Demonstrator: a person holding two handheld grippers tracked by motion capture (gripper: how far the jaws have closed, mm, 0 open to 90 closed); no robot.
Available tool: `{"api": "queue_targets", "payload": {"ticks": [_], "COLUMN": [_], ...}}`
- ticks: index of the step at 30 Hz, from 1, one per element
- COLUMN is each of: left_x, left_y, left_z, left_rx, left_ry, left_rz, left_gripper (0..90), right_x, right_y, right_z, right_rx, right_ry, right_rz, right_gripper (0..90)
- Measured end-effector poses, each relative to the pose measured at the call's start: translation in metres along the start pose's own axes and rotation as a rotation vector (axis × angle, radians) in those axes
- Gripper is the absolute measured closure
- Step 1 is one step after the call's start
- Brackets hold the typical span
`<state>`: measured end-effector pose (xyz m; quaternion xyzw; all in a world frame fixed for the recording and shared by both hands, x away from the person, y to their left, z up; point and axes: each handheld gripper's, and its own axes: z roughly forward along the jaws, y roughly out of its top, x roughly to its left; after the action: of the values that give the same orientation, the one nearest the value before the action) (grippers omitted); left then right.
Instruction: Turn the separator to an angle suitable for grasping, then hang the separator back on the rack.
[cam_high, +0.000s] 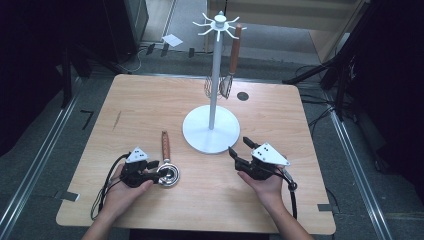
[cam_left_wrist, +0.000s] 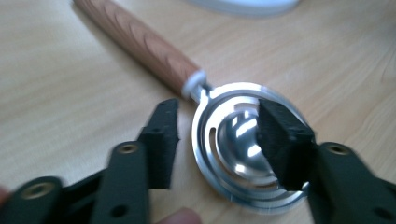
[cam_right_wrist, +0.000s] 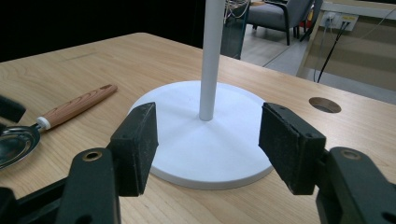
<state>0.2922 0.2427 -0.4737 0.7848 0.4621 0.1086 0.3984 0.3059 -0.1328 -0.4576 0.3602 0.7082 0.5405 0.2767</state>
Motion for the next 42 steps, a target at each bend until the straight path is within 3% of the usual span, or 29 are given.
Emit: {"api": "queue_targets", "payload": {"ticks": [4,10,12,19,27,33,42], "left_x": [0.005,0.004,0.003,-0.001,-0.001,0.004,0.001], "left_y": [0.017,0.029,0.031,0.032,0.026,0.022,0.017], "left_z": [0.013,0.038,0.043,0.045,0.037,0.030,0.023], "left_rx": [-0.026,0.018,0.037,0.070,0.083,0.093,0.122], "left_ry": [0.057,0.158,0.185,0.220,0.218,0.171,0.165], "left_rz": [-0.063,-0.100,-0.102,-0.084,-0.069,-0.065,-0.019], "left_gripper": [38.1,33.5,34.0,43.8,56.8,66.3,70.4], "right_x": [0.000,0.001,0.000,0.000,0.002,0.002,0.003], "right_y": [-0.001,-0.001,-0.001,-0.001,-0.001,-0.002,-0.002], "right_z": [0.001,0.001,0.001,0.002,0.003,0.004,0.003], "right_rx": [0.003,0.007,0.007,0.012,0.014,0.016,0.016], "right_ry": [-0.002,0.001,0.000,0.003,0.003,0.005,0.008], "right_rz": [-0.002,-0.003,0.001,-0.001,-0.003,-0.003,-0.006], "right_gripper": [38.4,38.1,38.2,38.1,38.2,38.3,38.4]}}
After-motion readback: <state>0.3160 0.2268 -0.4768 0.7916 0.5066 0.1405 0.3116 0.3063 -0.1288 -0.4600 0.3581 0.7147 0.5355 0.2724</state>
